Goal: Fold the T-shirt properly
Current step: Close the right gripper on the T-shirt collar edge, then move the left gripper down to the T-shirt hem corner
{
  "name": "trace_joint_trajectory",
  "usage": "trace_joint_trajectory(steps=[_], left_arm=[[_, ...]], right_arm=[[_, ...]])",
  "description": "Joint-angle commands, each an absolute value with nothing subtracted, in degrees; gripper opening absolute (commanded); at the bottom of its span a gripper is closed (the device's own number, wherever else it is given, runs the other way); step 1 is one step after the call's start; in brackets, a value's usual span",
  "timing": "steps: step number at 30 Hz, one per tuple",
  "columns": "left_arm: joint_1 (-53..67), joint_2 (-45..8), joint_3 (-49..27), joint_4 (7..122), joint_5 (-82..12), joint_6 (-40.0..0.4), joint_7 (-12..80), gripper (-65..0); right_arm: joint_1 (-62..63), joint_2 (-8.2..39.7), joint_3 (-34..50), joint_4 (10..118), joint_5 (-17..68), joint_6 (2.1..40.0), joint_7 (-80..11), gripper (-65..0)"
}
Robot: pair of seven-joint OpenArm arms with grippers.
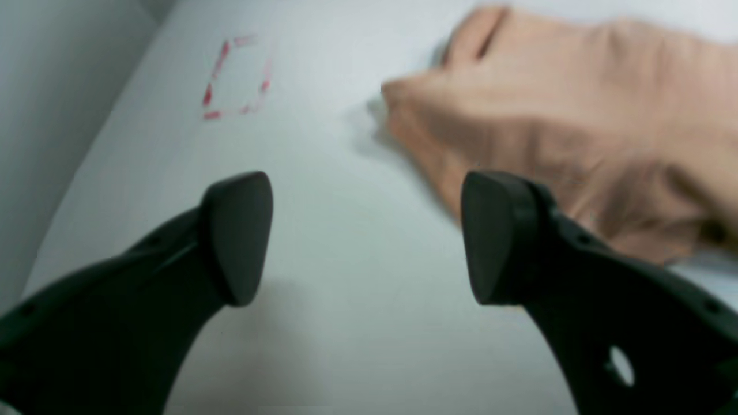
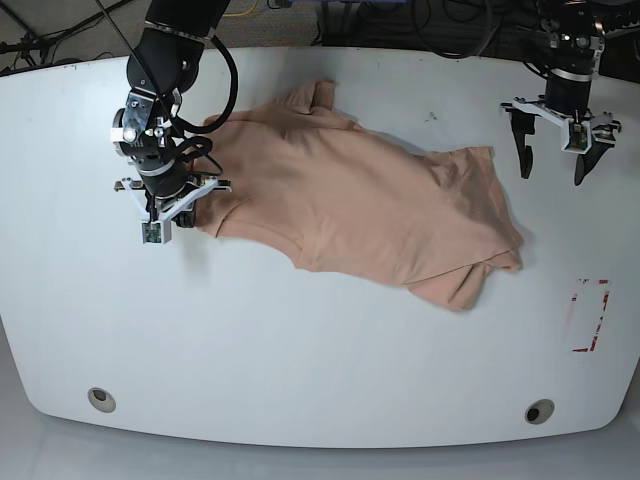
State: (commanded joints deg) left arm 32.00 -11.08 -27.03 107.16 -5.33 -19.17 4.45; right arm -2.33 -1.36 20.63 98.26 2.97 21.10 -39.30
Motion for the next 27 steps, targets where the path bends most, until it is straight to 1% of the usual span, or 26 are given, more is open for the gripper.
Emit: trace_joint_trajectory(steps=[1,3,9,11,13,15,19,25,27], left_arm=[[31.69,-11.14,-27.66,107.18,-5.57,-19.87,5.75,-15.0],[30.13,-11.14,-30.94,107.0,-6.31,-21.35,11.65,-12.6],[25.89,-10.57,-33.0,106.33,-5.58,-21.15,16.39,-11.4],[24.12,-10.27,-33.11,106.0,-5.18,-20.41,17.12,-11.0],[22.05,-9.9,-32.85,105.65,-4.87,-19.66,17.98,-11.1],[17.51,-10.4,-32.0,103.96,-3.51,-19.18,22.34,-11.4],[14.98,-10.76,-30.9,101.34,-2.67,-19.34,25.99,-11.3],[12.23,-11.55,-29.05,97.1,-1.46,-20.9,32.56,-11.2],[10.53,-11.91,-28.09,95.18,-2.13,-21.66,36.7,-11.8]], right_arm=[[-2.13,-1.34,20.54,98.03,2.99,21.16,-39.28,-65.0],[-1.61,-1.33,21.15,98.51,3.07,22.03,-39.69,-65.0],[-1.13,-1.51,21.22,98.77,3.33,21.78,-39.42,-65.0],[-1.12,-1.61,21.32,98.97,3.51,21.93,-39.41,-65.0],[-0.95,-1.73,21.36,99.34,3.49,22.03,-39.45,-65.0],[-0.78,-2.26,21.48,98.48,3.23,21.86,-39.55,-65.0],[-0.92,-2.42,21.55,98.44,3.13,22.2,-40.26,-65.0],[-1.09,-2.56,21.7,98.72,2.91,22.71,-42.02,-65.0],[-1.51,-2.35,21.88,99.72,2.74,22.74,-42.21,-65.0]])
